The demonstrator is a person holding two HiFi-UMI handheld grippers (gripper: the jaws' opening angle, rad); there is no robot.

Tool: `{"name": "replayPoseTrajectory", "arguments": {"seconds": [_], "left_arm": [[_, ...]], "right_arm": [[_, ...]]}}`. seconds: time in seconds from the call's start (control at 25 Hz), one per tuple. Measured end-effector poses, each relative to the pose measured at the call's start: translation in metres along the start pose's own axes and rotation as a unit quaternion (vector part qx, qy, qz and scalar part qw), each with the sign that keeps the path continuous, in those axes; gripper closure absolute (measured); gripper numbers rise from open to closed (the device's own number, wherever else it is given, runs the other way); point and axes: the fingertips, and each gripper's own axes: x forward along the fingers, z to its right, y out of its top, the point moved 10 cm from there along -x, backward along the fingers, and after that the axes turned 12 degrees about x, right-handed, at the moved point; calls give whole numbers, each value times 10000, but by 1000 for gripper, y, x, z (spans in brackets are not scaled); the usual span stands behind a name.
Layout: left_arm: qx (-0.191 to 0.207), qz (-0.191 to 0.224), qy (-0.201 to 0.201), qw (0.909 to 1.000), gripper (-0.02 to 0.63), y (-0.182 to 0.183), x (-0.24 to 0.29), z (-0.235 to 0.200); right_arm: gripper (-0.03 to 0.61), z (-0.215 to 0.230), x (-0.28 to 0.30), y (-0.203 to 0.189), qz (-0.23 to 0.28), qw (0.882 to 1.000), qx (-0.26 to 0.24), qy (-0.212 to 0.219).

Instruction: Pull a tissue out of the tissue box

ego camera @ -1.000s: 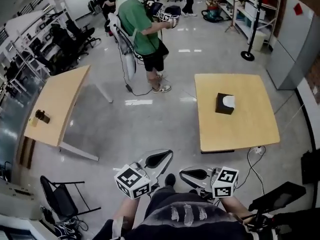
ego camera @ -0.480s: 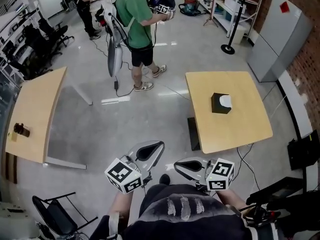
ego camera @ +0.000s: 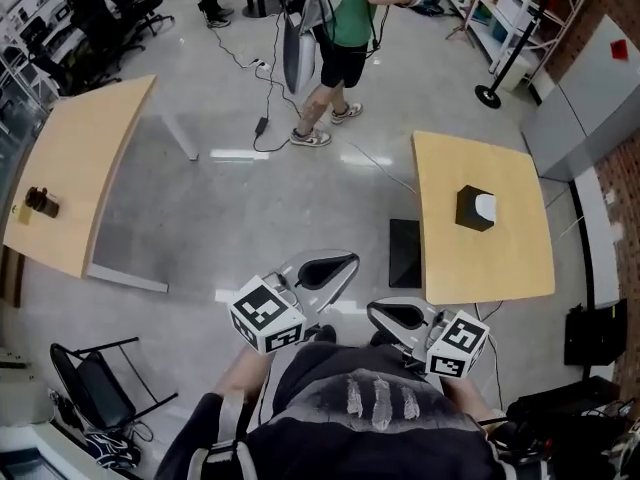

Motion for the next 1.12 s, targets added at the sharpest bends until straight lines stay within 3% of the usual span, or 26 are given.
{"name": "replayPoseTrajectory", "arguments": {"seconds": [0.16,0.48,0.76,1.12], "left_arm": [[-9,-65,75,9999,612,7,14,4],[59,-177,1106,9937,612,10,10,16],[128,-377,2188,9749,612,31,24,43],[199,-570,3242,9441,612,34,35,83]], "right_arm": [[580,8,-11,8,-12,9999,76,99],[581,38,4,28,-443,9921,-90,1174],[580,59,-2,57,-867,9691,-63,2309],[581,79,-4,59,-1450,9332,-99,3287]]}}
